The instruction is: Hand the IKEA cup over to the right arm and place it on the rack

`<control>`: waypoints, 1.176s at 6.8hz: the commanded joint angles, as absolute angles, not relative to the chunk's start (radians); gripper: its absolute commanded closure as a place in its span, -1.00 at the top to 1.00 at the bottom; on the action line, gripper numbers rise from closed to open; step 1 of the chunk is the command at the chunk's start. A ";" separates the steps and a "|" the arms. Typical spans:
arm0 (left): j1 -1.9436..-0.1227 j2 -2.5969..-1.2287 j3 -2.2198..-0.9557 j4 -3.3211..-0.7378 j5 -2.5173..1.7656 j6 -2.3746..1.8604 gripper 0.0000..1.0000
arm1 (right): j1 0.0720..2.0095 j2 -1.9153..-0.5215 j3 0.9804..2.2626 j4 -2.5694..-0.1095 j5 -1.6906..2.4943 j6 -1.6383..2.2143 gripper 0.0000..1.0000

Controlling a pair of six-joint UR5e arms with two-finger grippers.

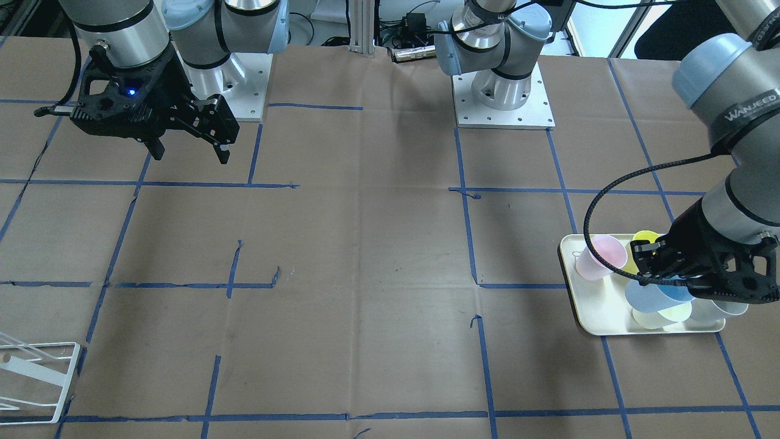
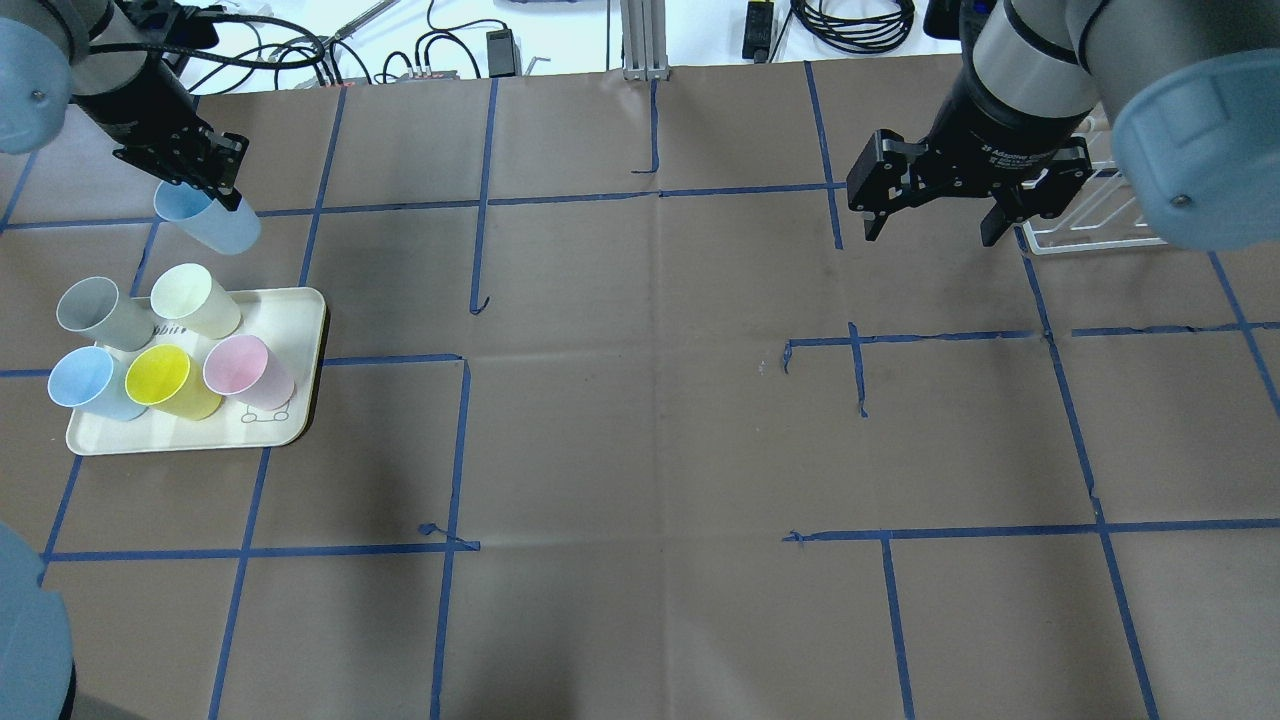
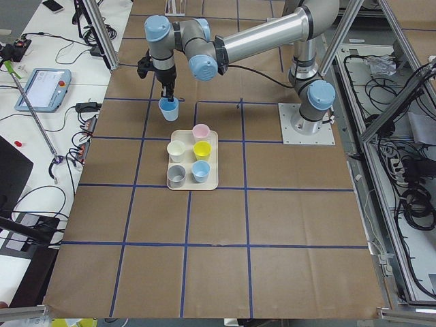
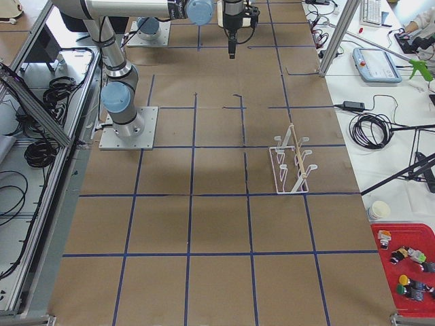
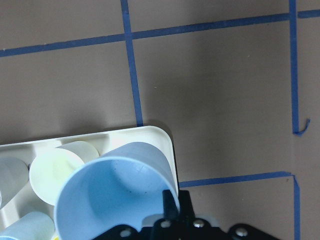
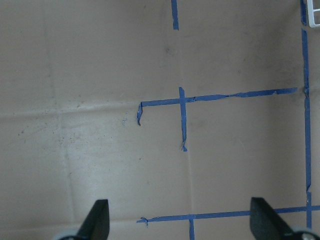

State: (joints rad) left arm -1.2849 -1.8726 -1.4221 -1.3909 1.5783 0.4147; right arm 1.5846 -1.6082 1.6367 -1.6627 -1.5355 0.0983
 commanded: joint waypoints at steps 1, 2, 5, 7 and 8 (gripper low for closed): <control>-1.330 -1.835 -1.411 -1.404 1.528 0.413 -1.00 | 1.583 -1.608 1.637 -1.663 -1.536 0.097 1.00; -1.333 -1.835 -1.420 -1.388 1.429 0.420 -1.00 | 1.583 -1.608 1.637 -1.663 -1.536 0.097 1.00; -1.374 -1.856 -1.437 -1.255 1.371 0.480 -1.00 | 1.582 -1.608 1.637 -1.663 -1.536 0.097 1.00; -1.396 -1.859 -1.498 -1.090 1.251 0.514 -1.00 | 1.582 -1.608 1.637 -1.663 -1.536 0.097 1.00; -1.399 -1.858 -1.528 -1.022 1.205 0.515 -1.00 | 1.582 -1.608 1.638 -1.663 -1.536 0.097 1.00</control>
State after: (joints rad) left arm -1.3921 -1.8578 -1.4916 -1.1092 1.2676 0.5063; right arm 1.5816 -1.6076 1.6372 -1.6628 -1.5355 0.0966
